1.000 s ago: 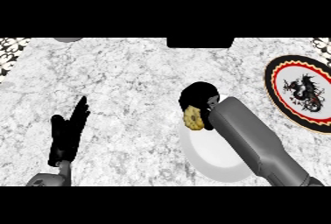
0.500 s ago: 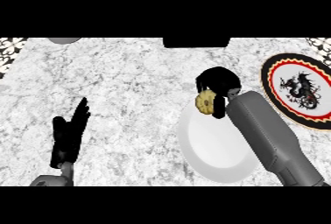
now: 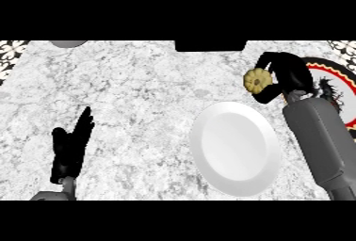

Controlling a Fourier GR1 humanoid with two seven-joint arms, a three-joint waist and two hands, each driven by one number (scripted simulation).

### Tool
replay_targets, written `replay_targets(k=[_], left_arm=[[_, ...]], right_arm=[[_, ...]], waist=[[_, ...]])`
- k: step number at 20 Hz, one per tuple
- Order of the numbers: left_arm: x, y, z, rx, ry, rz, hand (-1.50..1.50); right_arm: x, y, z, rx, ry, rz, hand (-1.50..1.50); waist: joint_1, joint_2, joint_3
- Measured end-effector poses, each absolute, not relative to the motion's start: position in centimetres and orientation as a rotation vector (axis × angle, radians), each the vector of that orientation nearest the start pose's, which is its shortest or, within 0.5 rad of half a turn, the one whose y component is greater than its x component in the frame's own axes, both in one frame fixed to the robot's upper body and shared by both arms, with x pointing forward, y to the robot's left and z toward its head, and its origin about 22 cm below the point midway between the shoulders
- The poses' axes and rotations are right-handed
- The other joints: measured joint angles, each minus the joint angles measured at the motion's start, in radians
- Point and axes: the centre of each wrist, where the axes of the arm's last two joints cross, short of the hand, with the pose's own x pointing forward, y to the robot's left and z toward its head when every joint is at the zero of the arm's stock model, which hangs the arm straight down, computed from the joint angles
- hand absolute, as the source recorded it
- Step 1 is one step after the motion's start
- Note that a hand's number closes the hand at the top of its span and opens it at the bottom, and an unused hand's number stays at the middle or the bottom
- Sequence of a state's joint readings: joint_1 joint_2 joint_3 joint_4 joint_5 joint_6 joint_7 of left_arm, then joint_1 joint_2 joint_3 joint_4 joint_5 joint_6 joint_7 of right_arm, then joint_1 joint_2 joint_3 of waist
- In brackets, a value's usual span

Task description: Pick the squash from the plate and place it in the plate

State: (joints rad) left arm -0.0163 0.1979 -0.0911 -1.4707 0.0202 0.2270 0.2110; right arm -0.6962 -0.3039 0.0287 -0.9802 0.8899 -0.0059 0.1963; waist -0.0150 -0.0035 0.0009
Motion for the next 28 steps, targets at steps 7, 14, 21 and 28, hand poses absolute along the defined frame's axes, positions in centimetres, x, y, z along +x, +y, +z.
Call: replay_targets(k=[7, 14, 21, 28], left_arm=[[24.4, 25.5, -1.4, 0.253, -1.279, -0.013, 0.0], [25.0, 25.7, -0.9, 0.244, -1.282, -0.03, 0.0], [24.9, 24.8, -1.1, 0.244, -1.286, -0.036, 0.0], [25.1, 24.8, -1.0, 0.241, -1.296, -0.045, 0.0]], right_arm=[[38.6, -27.7, 13.3, -1.24, -1.426, 0.609, 1.5], [37.5, -31.3, 14.5, -1.326, -1.343, 0.438, 1.5], [38.1, -36.2, 13.4, -1.344, -1.255, 0.394, 1.5], [38.7, -40.8, 11.6, -1.318, -1.149, 0.421, 1.5]], waist=[[0.001, -0.001, -0.001], [0.013, 0.002, -0.001], [0.022, 0.005, -0.001], [0.034, 0.01, 0.0]])
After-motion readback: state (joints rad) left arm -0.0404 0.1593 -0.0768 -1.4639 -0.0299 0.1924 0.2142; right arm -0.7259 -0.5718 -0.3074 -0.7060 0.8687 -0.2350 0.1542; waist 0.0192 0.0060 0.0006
